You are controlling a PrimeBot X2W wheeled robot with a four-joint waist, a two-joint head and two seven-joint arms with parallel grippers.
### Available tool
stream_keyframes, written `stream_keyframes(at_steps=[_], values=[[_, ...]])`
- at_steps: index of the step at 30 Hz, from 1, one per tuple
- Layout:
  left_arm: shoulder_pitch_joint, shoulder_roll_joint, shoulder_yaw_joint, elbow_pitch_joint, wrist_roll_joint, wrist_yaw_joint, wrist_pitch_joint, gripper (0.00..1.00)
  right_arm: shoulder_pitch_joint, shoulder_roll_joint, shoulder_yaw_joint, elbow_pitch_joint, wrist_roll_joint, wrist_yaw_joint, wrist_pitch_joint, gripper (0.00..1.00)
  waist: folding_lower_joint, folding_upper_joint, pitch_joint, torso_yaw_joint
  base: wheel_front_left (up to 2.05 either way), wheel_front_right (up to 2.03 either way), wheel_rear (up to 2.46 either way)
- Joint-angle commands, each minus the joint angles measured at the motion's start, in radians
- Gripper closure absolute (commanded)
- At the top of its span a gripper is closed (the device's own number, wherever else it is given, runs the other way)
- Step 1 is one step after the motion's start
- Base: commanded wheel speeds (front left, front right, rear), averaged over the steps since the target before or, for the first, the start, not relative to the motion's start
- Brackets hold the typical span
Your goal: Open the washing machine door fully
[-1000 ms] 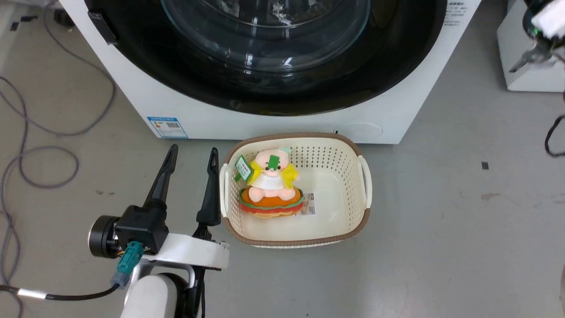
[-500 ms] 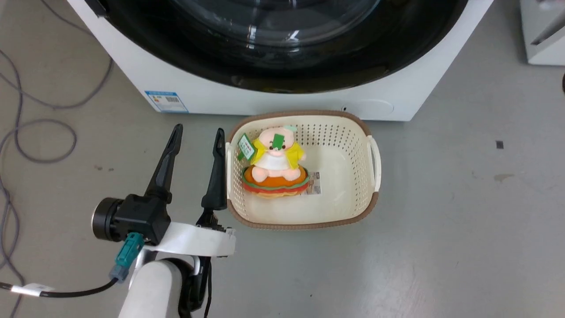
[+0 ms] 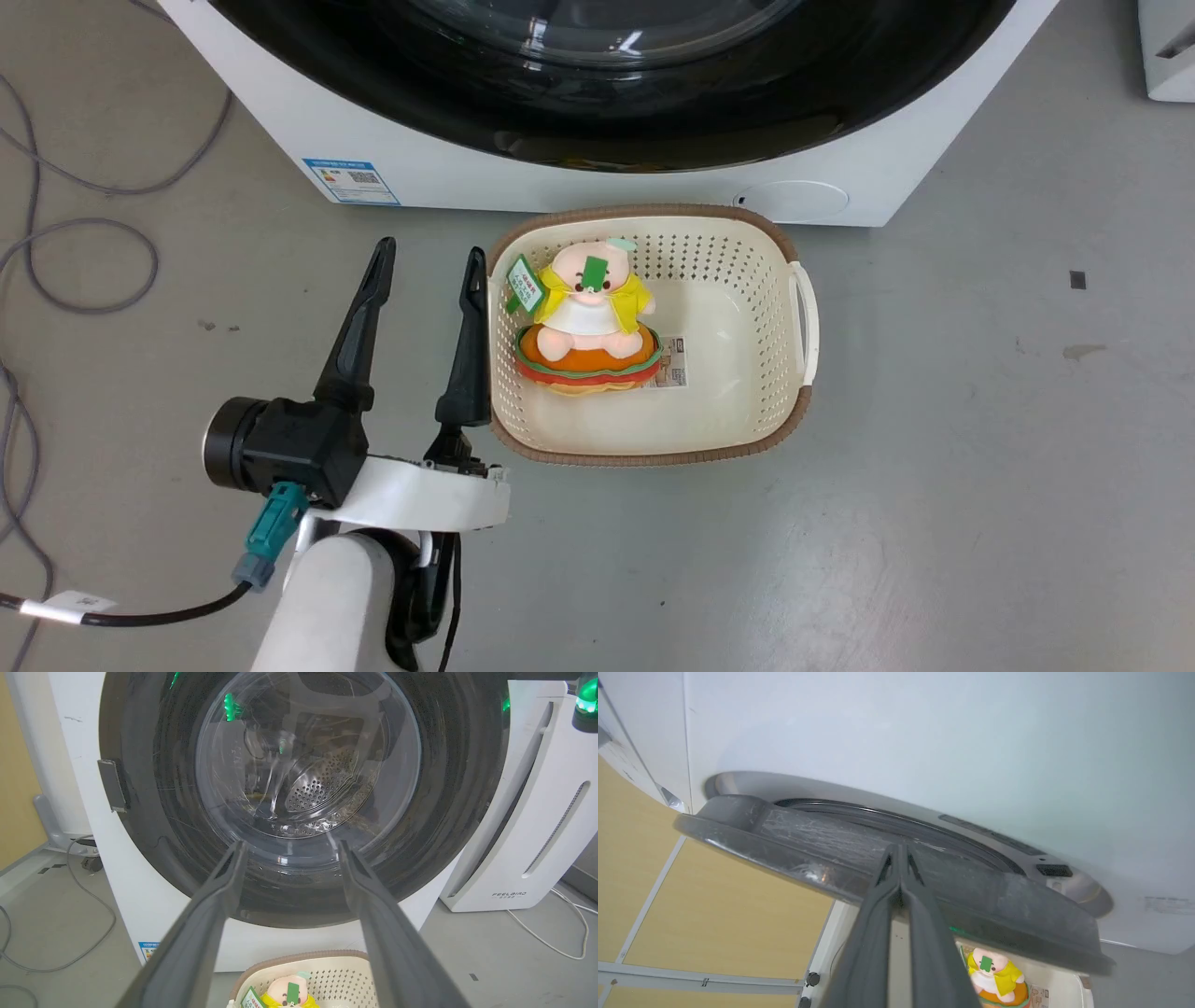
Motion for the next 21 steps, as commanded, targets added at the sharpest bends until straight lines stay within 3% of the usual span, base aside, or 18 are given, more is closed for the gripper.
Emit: stream_keyframes(at_steps=[1, 21], values=[[-0.016, 0.001, -0.001, -0.001, -0.001, 0.003, -0.006, 0.00, -0.003, 0.015, 0.005, 0.005, 0.008, 0.000, 0.017, 1.00, -0.0001, -0.0001, -0.001, 0.000, 0.00, 0.00, 0.00], [0.014, 0.001, -0.001, 0.024, 0.002, 0.007, -0.006, 0.00, 0.152, 0.029, -0.034, -0.047, 0.086, 0.000, 0.224, 1.00, -0.0001, -0.0001, -0.069, -0.008, 0.00, 0.00, 0.00]])
